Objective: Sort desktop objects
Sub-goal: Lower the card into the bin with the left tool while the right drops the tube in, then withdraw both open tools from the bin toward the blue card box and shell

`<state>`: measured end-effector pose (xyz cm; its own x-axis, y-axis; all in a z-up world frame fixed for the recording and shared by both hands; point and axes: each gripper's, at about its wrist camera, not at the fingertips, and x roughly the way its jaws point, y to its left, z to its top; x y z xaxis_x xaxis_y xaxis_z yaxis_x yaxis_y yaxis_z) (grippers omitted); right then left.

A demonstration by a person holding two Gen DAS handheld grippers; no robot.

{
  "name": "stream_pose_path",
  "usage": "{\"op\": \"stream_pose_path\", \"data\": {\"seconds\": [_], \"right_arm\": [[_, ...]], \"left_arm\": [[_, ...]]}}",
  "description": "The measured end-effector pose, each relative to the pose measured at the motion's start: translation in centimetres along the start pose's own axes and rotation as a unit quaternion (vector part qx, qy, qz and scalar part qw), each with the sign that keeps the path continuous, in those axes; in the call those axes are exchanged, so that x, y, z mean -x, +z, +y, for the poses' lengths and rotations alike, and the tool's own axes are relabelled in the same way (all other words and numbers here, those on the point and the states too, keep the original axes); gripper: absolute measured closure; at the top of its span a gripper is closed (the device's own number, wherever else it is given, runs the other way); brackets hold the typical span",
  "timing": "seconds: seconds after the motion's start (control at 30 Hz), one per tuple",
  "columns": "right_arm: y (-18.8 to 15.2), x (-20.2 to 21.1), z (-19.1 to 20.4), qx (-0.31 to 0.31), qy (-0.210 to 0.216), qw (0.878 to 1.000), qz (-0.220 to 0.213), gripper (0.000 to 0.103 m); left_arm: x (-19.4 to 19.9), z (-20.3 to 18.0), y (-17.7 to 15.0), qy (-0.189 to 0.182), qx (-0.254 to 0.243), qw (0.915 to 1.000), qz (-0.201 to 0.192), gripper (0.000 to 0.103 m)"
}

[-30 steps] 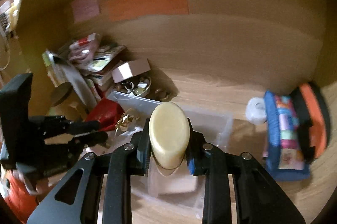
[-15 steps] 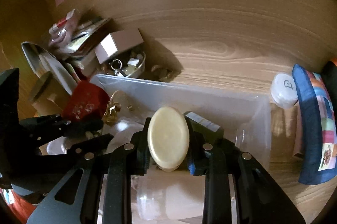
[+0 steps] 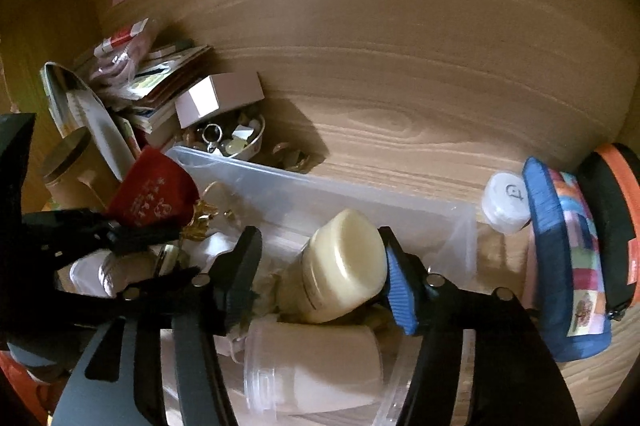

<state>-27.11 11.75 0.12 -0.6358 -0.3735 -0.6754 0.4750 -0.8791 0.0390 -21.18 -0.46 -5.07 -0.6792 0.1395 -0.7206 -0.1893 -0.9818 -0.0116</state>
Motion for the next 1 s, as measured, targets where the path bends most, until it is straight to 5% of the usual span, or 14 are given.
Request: {"op": "stream_pose_path", "data": {"seconds": [0.37,0.53,1.0], "right_arm": [[1.2,3.8,1.0,0.019,-0.047,0.998,-0.037,0.024],[1.0,6.7,1.3,0.017,-0.056,0.997,-0.053,0.022],[-5.5,10.7,2.9,0.001,-0.038,0.999,-0.035,0.021]], "left_arm": [[2.4,0.0,0.7,0.007,0.010,0.9997,-0.019,0.027],[5.2,0.0,0.2,0.024,0.003,0.9986,-0.047,0.013],[9.7,1.1,-5.4,0.062,0.002,0.9971,-0.045,0.005]]}}
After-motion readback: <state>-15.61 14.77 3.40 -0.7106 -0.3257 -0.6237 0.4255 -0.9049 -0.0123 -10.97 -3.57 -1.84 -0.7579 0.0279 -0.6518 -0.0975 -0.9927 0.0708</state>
